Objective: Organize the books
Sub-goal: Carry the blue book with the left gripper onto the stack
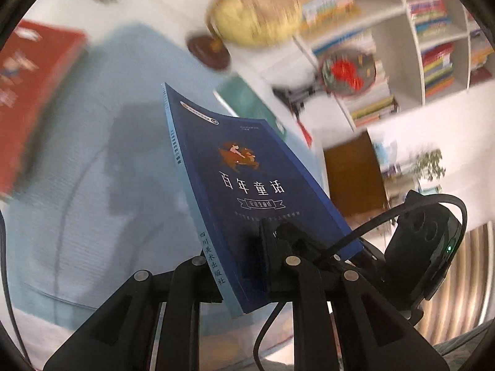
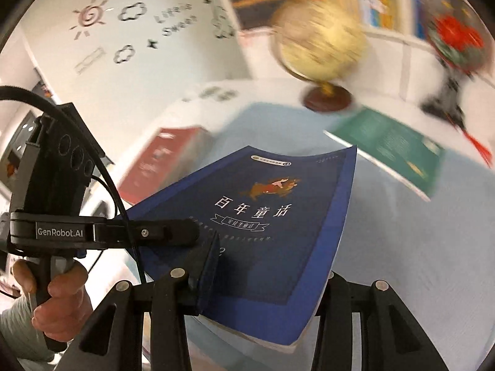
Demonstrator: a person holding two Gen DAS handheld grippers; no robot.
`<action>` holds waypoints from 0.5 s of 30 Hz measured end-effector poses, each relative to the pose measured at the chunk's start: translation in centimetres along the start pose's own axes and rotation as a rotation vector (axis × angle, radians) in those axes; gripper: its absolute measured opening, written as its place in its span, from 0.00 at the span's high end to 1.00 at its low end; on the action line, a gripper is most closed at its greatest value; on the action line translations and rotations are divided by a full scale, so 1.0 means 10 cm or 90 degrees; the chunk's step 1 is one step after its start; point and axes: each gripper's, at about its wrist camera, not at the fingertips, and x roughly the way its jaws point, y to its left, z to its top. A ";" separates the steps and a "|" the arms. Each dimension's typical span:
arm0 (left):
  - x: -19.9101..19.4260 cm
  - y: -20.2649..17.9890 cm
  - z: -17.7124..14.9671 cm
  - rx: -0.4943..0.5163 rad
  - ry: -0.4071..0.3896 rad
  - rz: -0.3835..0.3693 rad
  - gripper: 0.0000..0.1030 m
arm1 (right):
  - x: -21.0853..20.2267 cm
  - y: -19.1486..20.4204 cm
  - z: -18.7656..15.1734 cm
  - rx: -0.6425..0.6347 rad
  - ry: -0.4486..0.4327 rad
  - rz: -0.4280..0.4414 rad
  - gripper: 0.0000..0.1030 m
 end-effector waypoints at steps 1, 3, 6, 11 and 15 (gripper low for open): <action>-0.14 0.08 0.07 0.002 -0.011 0.007 0.87 | 0.10 0.12 0.09 -0.005 -0.003 0.009 0.60; -0.42 0.30 0.21 0.003 -0.030 0.023 0.87 | 0.36 0.42 0.28 -0.018 -0.008 0.032 0.60; -0.81 0.67 0.39 -0.004 -0.056 0.050 0.87 | 0.71 0.83 0.47 -0.040 -0.009 0.056 0.60; -1.12 1.21 0.61 -0.021 -0.068 0.090 0.87 | 1.27 1.30 0.65 -0.046 0.008 0.074 0.60; -1.14 1.64 0.78 -0.038 -0.041 0.086 0.86 | 1.65 1.47 0.69 -0.019 0.035 0.073 0.60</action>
